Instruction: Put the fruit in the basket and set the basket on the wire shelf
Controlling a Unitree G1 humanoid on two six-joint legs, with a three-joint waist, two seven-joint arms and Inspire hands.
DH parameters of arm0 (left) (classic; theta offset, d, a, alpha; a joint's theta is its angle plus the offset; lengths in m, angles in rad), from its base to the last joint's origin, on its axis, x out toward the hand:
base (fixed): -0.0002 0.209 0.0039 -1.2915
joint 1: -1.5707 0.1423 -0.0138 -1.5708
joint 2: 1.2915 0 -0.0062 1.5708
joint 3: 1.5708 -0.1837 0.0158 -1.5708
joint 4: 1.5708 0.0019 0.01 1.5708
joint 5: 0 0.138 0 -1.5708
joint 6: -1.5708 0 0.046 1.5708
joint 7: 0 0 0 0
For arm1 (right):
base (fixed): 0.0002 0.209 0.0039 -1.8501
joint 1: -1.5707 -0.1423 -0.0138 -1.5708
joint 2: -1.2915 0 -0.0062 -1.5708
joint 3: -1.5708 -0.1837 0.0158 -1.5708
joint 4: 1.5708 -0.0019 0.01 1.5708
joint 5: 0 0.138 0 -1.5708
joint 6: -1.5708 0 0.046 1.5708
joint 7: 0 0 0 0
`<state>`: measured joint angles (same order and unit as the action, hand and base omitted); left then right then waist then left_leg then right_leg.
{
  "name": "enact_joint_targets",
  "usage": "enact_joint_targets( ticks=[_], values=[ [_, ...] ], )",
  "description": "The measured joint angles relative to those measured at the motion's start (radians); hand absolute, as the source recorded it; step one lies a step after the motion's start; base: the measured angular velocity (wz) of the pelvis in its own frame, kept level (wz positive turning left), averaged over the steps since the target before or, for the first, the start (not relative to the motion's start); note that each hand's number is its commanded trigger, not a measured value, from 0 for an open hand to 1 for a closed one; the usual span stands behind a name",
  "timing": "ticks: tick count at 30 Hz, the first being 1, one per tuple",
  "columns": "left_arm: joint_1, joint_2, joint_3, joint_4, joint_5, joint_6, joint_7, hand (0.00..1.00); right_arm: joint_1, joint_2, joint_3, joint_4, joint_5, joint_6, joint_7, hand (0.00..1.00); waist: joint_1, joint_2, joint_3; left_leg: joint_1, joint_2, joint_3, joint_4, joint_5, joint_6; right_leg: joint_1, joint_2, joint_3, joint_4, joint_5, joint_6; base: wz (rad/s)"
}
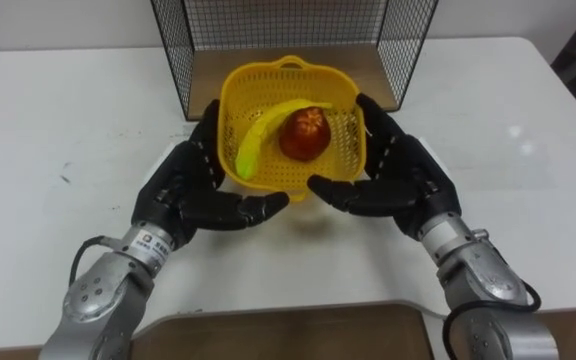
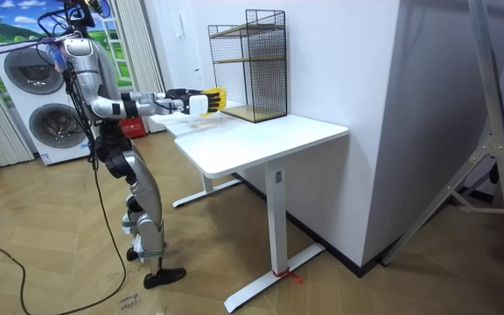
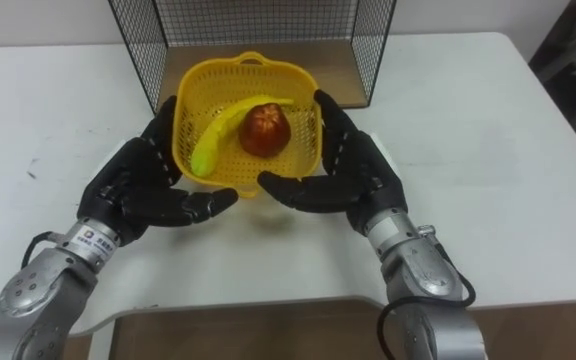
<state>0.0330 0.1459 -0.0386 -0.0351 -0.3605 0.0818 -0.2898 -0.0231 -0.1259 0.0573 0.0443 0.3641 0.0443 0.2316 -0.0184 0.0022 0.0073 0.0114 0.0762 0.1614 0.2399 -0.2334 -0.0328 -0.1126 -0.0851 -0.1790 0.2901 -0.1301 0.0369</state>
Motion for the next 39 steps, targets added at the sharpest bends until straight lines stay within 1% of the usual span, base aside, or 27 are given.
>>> enact_joint_targets(
  ticks=[7,9,10,11,12,13,14,15,16,19,20,22,23,24,25,26,27,28,29,30,31,32,33,34,35,36,39],
  values=[
    [-0.004,-0.001,0.0,-0.005,0.0,-0.001,0.0,0.0,0.0,0.0,0.0,0.0,0.004,0.0,0.0,0.0,-0.001,0.002,0.0011,-0.003,0.0,0.0,0.0,0.0,0.0,-0.001,0.0,-0.002,0.0,-0.001,0.001,0.0],
    [-0.007,-0.004,0.0,-0.005,0.0,-0.001,0.001,0.0,0.0,0.0,0.0,0.001,0.032,0.0,0.0,0.0,-0.001,0.002,0.0037,-0.003,0.001,-0.001,0.003,0.0,0.0,-0.001,0.0,-0.001,0.004,-0.002,0.001,0.0],
    [-0.009,-0.006,0.0,-0.004,0.0,-0.001,0.002,0.0,0.0,0.0,0.0,0.002,0.04,0.0,0.0,0.0,-0.001,0.003,0.0054,-0.004,0.002,-0.001,0.009,0.0,0.0,0.0,0.0,-0.002,0.007,-0.003,0.0,0.04],
    [-0.011,-0.009,0.0,-0.004,0.0,-0.001,0.003,0.0,0.001,0.0,0.0,0.006,0.048,-0.001,0.0,0.0,-0.004,0.001,0.0105,-0.004,0.003,-0.001,0.019,0.0,0.0,0.003,-0.001,-0.005,0.01,-0.003,0.0,0.06],
    [-0.012,-0.01,-0.001,-0.004,0.0,-0.001,0.004,0.0,0.002,0.0,0.002,0.008,0.05,-0.001,-0.001,0.0,-0.004,-0.001,0.0128,-0.004,0.004,-0.001,0.022,0.0,0.0,0.005,-0.001,-0.009,0.012,-0.004,-0.001,0.11],
    [-0.015,-0.01,0.0,-0.002,0.0,-0.001,0.003,0.0,0.004,-0.001,0.001,0.011,0.049,-0.001,-0.002,0.0,-0.003,-0.006,0.0193,-0.007,0.006,0.0,0.037,-0.003,-0.002,0.005,-0.003,-0.014,0.023,-0.01,-0.004,0.07],
    [-0.017,-0.011,0.002,0.003,0.0,-0.002,0.003,0.0,0.008,-0.002,0.002,0.011,0.047,-0.001,-0.002,0.0,-0.004,-0.011,0.0231,-0.013,0.013,0.001,0.06,-0.014,-0.006,0.003,0.0,-0.014,0.036,-0.018,-0.007,0.04],
    [-0.016,-0.011,0.003,0.008,0.001,-0.003,0.003,0.0,0.009,-0.003,0.001,0.013,0.047,-0.001,0.003,0.0,-0.002,-0.013,0.0243,-0.028,0.023,0.001,0.098,-0.037,-0.01,-0.008,0.004,-0.014,0.067,-0.038,-0.013,0.0],
    [-0.016,-0.011,0.003,0.011,0.001,-0.002,0.003,0.0,0.009,-0.003,0.001,0.016,0.047,-0.001,0.006,0.0,-0.002,-0.013,0.0248,-0.034,0.029,0.001,0.12,-0.049,-0.013,-0.014,0.006,-0.013,0.088,-0.048,-0.015,-0.06],
    [-0.015,-0.012,0.012,0.017,0.001,-0.004,0.003,0.0,0.01,-0.003,-0.001,0.024,0.047,-0.001,0.028,0.0,0.005,-0.014,0.0238,-0.071,0.063,0.0,0.228,-0.109,-0.032,-0.055,0.017,-0.013,0.194,-0.115,-0.035,-0.08],
    [-0.014,-0.012,0.016,0.021,0.001,-0.004,0.003,0.0,0.012,-0.003,-0.001,0.024,0.048,-0.001,0.041,0.0,0.005,-0.016,0.023,-0.077,0.074,-0.001,0.265,-0.119,-0.041,-0.064,0.021,-0.016,0.224,-0.139,-0.044,-0.05],
    [-0.014,-0.01,0.017,0.028,-0.001,-0.004,0.002,0.0,0.015,-0.003,-0.001,0.034,0.047,-0.001,0.048,0.0,0.007,-0.016,0.0225,-0.091,0.092,0.0,0.327,-0.12,-0.044,-0.067,0.031,-0.016,0.253,-0.167,-0.058,-0.03],
    [-0.01,-0.011,0.017,0.028,-0.002,-0.004,0.002,0.0,0.015,-0.003,-0.001,0.045,0.051,-0.001,0.048,0.0,0.014,-0.012,0.0202,-0.112,0.11,-0.001,0.394,-0.112,-0.042,-0.064,0.043,-0.009,0.266,-0.183,-0.064,-0.12],
    [-0.005,-0.012,0.013,0.028,-0.002,-0.005,0.002,0.0,0.014,-0.003,0.001,0.056,0.055,-0.001,0.048,0.0,0.015,-0.01,0.019,-0.121,0.118,-0.002,0.428,-0.103,-0.039,-0.055,0.048,-0.003,0.267,-0.188,-0.072,-0.13],
    [0.002,-0.012,0.004,0.035,-0.002,-0.005,0.002,0.0,0.015,-0.005,0.012,0.075,0.056,-0.001,0.042,0.0,0.021,-0.009,0.0182,-0.144,0.126,-0.017,0.483,-0.076,-0.026,-0.025,0.049,0.001,0.263,-0.187,-0.086,0.03],
    [0.004,-0.016,-0.003,0.044,0.0,-0.005,0.002,0.0,0.016,-0.004,0.02,0.089,0.056,-0.001,0.039,0.0,0.019,-0.012,0.017,-0.175,0.109,-0.029,0.505,-0.069,-0.025,-0.01,0.046,0.004,0.259,-0.198,-0.102,0.12],
    [0.004,-0.018,-0.006,0.045,-0.001,-0.005,0.001,0.0,0.016,-0.011,0.02,0.093,0.056,-0.001,0.038,0.0,0.018,-0.016,0.0165,-0.198,0.092,-0.025,0.497,-0.071,-0.02,-0.006,0.044,0.005,0.257,-0.2,-0.104,0.06],
    [0.004,-0.019,-0.011,0.047,-0.001,-0.006,-0.002,0.0,0.012,-0.022,0.019,0.102,0.059,-0.001,0.038,0.0,0.021,-0.019,0.0148,-0.256,0.059,-0.024,0.463,-0.071,-0.015,-0.005,0.041,0.012,0.253,-0.203,-0.107,-0.19],
    [0.004,-0.017,-0.01,0.047,-0.003,-0.007,-0.004,0.0,0.01,-0.026,0.02,0.107,0.06,-0.001,0.038,0.0,0.03,-0.018,0.0131,-0.31,0.039,0.004,0.392,-0.061,-0.016,-0.002,0.04,0.016,0.25,-0.205,-0.109,-0.3],
    [0.004,-0.016,-0.009,0.047,-0.003,-0.008,-0.004,0.0,0.01,-0.03,0.02,0.108,0.06,-0.001,0.038,0.0,0.031,-0.018,0.0128,-0.33,0.031,0.012,0.338,-0.04,-0.012,0.001,0.039,0.015,0.251,-0.209,-0.111,-0.45],
    [0.004,-0.013,-0.005,0.048,-0.001,-0.009,-0.004,0.0,0.013,-0.033,0.023,0.111,0.06,-0.001,0.038,0.0,0.038,-0.022,0.0115,-0.35,0.03,0.031,0.25,0.053,0.012,0.009,0.04,0.02,0.255,-0.216,-0.105,-0.33],
    [0.004,-0.011,-0.004,0.048,-0.001,-0.01,-0.003,0.0,0.017,-0.033,0.03,0.111,0.056,0.0,0.037,0.0,0.038,-0.027,0.0015,-0.347,0.023,0.029,0.199,0.126,0.024,0.016,0.038,0.025,0.263,-0.231,-0.094,-0.22],
    [0.004,-0.012,-0.006,0.049,-0.002,-0.011,-0.003,0.0,0.017,-0.033,0.031,0.111,0.05,0.0,0.037,0.0,0.034,-0.035,-0.0041,-0.34,0.014,0.027,0.189,0.144,0.038,0.017,0.034,0.025,0.268,-0.24,-0.087,0.07],
    [0.004,-0.013,-0.006,0.048,-0.003,-0.017,-0.002,0.0,0.015,-0.035,0.03,0.107,0.034,0.0,0.033,0.0,0.023,-0.05,-0.0085,-0.33,0.003,0.028,0.178,0.162,0.052,0.026,0.029,0.025,0.262,-0.247,-0.078,0.06],
    [0.004,-0.014,-0.008,0.049,-0.007,-0.018,-0.002,0.0,0.011,-0.042,0.027,0.1,0.026,-0.001,0.032,0.0,0.022,-0.053,-0.0088,-0.33,0.0,0.028,0.181,0.191,0.068,0.03,0.026,0.02,0.257,-0.25,-0.073,0.0],
    [0.005,-0.013,-0.01,0.049,-0.015,-0.018,-0.002,0.0,0.008,-0.043,0.026,0.1,0.026,-0.002,0.032,0.0,0.023,-0.054,-0.0073,-0.332,-0.001,0.028,0.194,0.186,0.068,0.035,0.022,0.015,0.252,-0.253,-0.069,-0.05],
    [0.005,-0.011,-0.017,0.055,-0.043,-0.018,0.003,0.0,0.009,-0.04,0.028,0.095,0.025,-0.002,0.027,0.0,0.011,-0.052,-0.0057,-0.329,-0.012,0.03,0.233,0.147,0.076,0.071,0.003,-0.005,0.225,-0.265,-0.053,0.06]
  ],
)
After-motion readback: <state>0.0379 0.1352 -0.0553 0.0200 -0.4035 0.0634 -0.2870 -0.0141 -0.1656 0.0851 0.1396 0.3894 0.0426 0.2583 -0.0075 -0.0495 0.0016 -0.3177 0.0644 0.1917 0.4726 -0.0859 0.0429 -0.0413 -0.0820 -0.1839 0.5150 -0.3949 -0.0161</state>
